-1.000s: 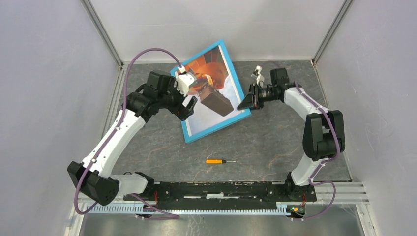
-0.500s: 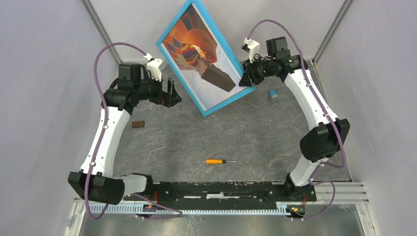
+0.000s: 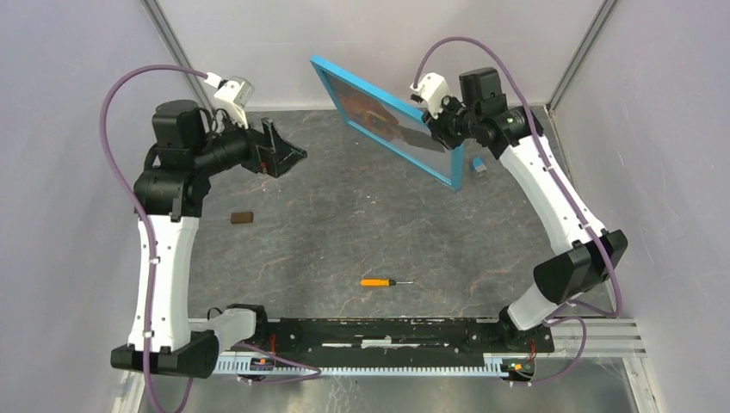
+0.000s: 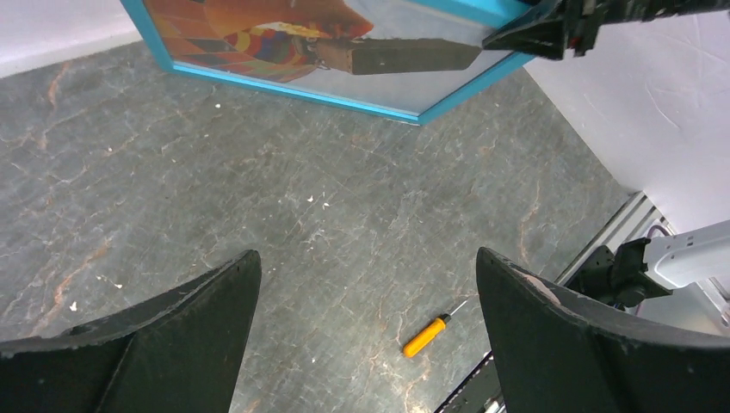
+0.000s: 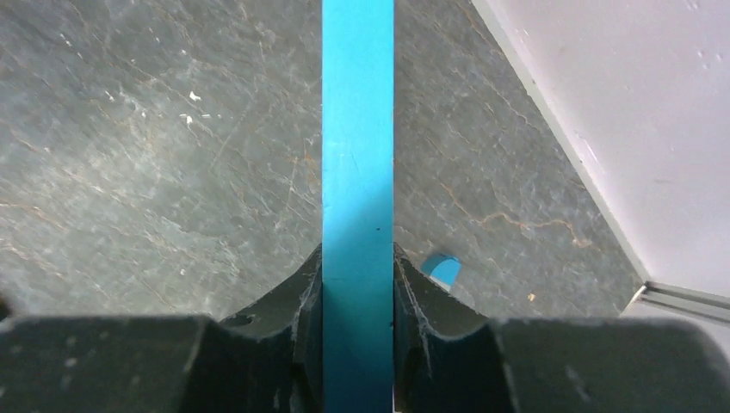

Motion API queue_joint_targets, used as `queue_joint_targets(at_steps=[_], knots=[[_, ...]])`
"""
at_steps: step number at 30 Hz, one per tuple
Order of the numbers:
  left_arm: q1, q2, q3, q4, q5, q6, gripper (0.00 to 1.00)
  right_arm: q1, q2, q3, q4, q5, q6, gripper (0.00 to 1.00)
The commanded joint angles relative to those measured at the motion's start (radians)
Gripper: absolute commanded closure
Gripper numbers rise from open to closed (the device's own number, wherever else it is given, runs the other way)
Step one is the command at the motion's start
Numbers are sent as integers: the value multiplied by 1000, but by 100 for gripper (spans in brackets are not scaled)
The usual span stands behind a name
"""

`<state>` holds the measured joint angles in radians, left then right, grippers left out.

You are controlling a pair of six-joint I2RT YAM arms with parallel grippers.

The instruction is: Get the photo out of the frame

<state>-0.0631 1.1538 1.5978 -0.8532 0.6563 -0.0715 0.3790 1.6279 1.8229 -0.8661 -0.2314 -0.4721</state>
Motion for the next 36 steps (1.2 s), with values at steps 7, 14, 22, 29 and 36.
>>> queue_joint_targets(at_steps=[7,14,22,29,36], knots=[[2,-30,0,-21,-1,-39,0,179,-94,-192,205,176,-140,100],[3,-37,-19,-10,-77,-36,0,360,-162,-403,340,371,-213,100],[3,-38,-20,-15,-169,-35,0,492,-295,-773,583,566,-368,100],[4,-33,-76,22,-157,-21,0,535,-404,-1115,829,610,-440,100],[3,-60,-235,86,-170,61,0,564,-423,-1348,1030,627,-474,85]])
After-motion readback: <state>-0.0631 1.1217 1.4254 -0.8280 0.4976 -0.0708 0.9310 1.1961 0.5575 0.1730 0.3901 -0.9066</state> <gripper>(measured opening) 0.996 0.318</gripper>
